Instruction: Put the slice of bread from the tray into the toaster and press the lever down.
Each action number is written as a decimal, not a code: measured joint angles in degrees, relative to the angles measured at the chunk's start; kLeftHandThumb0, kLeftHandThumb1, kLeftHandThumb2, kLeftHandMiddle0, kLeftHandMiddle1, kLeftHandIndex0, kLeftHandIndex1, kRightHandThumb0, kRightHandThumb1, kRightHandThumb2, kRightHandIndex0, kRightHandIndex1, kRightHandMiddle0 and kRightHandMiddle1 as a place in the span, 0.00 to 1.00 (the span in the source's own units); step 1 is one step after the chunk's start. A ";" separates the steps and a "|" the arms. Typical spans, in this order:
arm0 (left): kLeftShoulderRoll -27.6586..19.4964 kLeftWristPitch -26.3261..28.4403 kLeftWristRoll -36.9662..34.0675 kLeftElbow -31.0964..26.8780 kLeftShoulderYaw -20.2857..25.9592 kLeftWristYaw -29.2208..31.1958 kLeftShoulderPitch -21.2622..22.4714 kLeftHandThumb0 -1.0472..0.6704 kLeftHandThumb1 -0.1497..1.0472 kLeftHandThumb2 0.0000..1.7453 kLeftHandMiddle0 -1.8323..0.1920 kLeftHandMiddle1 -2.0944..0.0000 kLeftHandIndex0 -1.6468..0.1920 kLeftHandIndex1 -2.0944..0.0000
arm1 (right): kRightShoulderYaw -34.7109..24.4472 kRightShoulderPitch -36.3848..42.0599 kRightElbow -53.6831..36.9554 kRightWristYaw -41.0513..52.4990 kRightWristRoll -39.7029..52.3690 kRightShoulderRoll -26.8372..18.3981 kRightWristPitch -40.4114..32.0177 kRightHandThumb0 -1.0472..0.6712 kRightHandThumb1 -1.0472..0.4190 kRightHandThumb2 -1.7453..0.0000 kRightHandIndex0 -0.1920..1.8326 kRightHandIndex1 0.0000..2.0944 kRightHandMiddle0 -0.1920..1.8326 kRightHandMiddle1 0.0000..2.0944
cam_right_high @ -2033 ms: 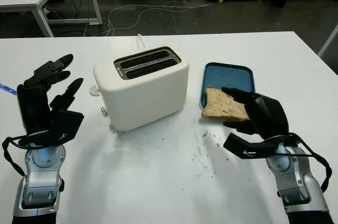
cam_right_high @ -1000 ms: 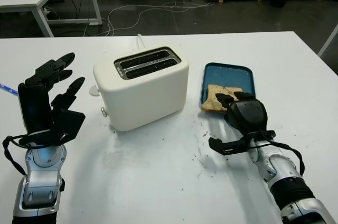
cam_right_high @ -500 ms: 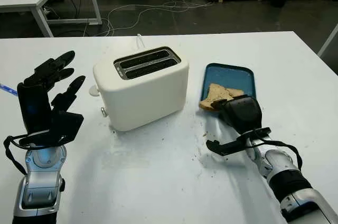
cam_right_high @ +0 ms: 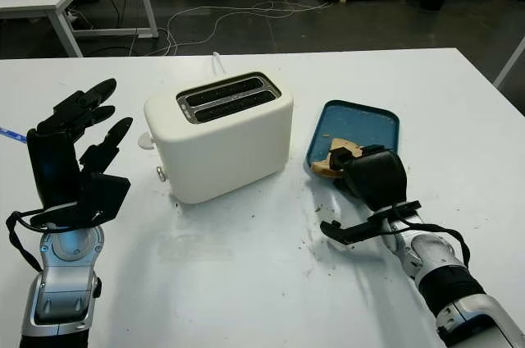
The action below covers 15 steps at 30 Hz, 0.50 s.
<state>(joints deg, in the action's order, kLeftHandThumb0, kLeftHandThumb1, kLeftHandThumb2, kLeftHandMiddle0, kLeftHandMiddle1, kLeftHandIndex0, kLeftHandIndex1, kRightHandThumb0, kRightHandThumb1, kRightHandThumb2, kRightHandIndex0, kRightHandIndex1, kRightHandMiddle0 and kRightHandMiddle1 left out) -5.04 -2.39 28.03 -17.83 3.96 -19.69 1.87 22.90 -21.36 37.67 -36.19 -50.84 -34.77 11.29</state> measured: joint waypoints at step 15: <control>0.03 -0.03 -0.18 0.44 -0.06 -0.25 0.00 0.45 0.88 0.00 0.53 0.75 0.42 0.99 | -12.01 -3.95 -10.69 7.25 8.89 -5.05 6.32 0.35 0.09 0.96 0.61 0.83 0.48 0.83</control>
<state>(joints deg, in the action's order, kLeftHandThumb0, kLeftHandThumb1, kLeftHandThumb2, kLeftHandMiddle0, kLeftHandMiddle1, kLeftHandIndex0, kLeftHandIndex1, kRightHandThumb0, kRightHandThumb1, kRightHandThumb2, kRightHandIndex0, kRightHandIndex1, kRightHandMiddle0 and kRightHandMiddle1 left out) -5.00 -2.41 27.85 -17.39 3.91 -19.94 1.88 10.88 -25.32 26.98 -28.94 -41.95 -39.82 17.61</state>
